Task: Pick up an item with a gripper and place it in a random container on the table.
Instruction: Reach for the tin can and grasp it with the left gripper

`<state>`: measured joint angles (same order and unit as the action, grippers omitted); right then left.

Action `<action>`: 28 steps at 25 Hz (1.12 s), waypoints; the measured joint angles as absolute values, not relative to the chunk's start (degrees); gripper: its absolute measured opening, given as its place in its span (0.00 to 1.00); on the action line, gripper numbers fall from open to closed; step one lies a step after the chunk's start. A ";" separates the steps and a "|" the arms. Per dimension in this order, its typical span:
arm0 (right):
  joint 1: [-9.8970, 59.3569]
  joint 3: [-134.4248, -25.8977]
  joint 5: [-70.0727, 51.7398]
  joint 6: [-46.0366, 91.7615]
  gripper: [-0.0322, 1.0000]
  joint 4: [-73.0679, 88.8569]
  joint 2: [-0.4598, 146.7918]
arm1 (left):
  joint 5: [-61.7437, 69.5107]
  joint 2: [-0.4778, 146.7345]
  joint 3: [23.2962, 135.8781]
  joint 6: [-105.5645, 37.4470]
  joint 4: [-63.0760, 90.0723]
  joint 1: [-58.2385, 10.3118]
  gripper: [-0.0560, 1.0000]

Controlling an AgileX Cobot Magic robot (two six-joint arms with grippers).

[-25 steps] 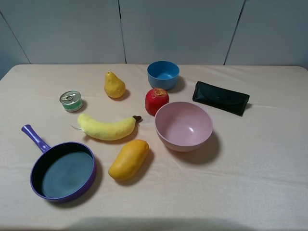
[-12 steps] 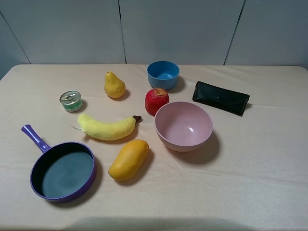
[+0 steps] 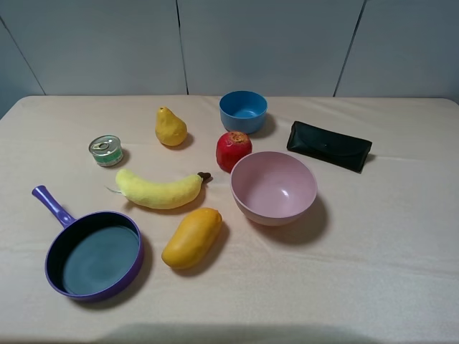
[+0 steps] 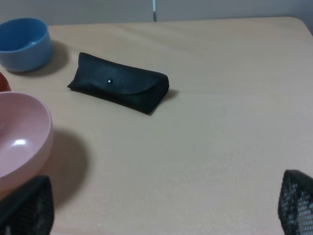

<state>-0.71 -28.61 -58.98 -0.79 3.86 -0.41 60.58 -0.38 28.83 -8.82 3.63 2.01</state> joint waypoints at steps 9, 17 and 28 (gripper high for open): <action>-0.71 -28.61 -58.98 -0.79 0.70 3.86 -0.41 | 58.72 13.10 34.67 -9.41 3.56 2.01 0.99; -0.71 -28.61 -58.98 -0.79 0.70 3.86 -0.41 | 56.38 30.95 42.02 -9.41 3.56 2.01 0.99; -0.71 -28.61 -58.98 -0.79 0.70 3.86 -0.41 | 55.26 55.99 52.59 -9.69 3.56 2.01 0.99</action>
